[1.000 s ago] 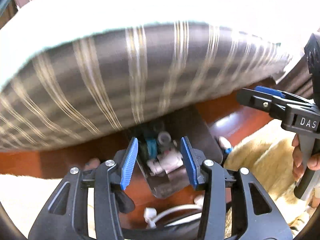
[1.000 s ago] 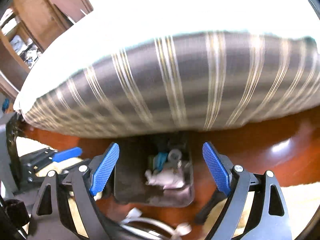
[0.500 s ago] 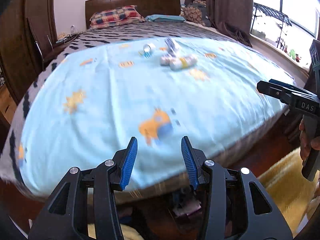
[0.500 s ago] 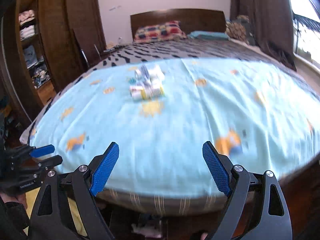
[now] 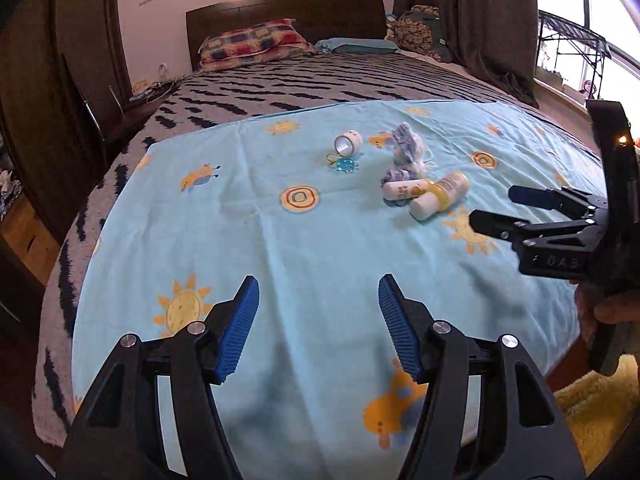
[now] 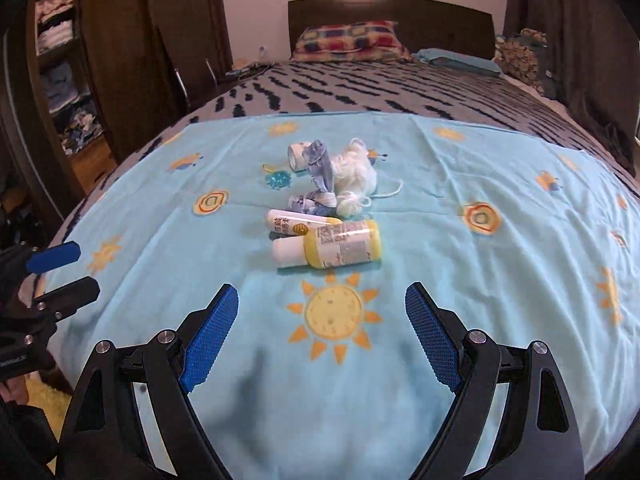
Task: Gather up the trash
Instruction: 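Grasp the yellow-capped bottle with the right tool while the left tool grasps the small white bottle, then lower both bottles into the bin and open both tools, then raise both open tools back over the bed, then grasp the blue cloth with the left tool while the right tool grasps the white yarn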
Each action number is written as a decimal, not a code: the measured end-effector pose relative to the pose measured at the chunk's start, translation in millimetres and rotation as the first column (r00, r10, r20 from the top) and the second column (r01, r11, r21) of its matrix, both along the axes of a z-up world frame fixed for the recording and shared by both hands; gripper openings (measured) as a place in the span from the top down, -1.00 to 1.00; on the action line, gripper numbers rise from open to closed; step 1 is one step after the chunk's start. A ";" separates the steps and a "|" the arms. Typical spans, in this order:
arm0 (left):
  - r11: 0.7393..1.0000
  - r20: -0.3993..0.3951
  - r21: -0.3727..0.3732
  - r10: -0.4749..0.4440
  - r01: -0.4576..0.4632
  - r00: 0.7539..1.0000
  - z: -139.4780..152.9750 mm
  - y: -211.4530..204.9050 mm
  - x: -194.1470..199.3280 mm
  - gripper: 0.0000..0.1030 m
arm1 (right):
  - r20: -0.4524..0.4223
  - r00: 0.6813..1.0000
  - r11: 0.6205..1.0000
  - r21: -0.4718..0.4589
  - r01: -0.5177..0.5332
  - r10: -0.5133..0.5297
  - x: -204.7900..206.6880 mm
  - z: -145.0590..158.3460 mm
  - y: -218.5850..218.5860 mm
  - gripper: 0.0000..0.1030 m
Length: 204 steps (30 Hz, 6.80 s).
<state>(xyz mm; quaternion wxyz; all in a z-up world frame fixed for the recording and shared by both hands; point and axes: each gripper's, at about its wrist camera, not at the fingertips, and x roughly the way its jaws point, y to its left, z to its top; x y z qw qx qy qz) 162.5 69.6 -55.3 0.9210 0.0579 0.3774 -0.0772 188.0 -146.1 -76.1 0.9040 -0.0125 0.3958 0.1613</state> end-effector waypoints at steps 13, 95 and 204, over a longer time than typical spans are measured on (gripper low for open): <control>1.000 -0.047 0.016 -0.005 0.006 0.999 -20.2 2.9 43.4 -0.15 | -0.085 0.996 0.998 -0.064 0.005 -0.011 51.1 -28.3 25.0 -0.75; 0.941 0.042 -0.047 -0.333 0.335 0.942 10.8 -90.6 -85.9 0.65 | 0.069 0.998 1.000 -0.020 -0.012 0.014 -133.7 64.0 -70.6 0.32; 0.958 -0.093 -0.038 -0.288 0.286 0.953 -47.7 -108.2 157.8 0.53 | -0.027 0.997 0.997 0.019 0.073 -0.073 97.2 7.9 -52.9 -0.12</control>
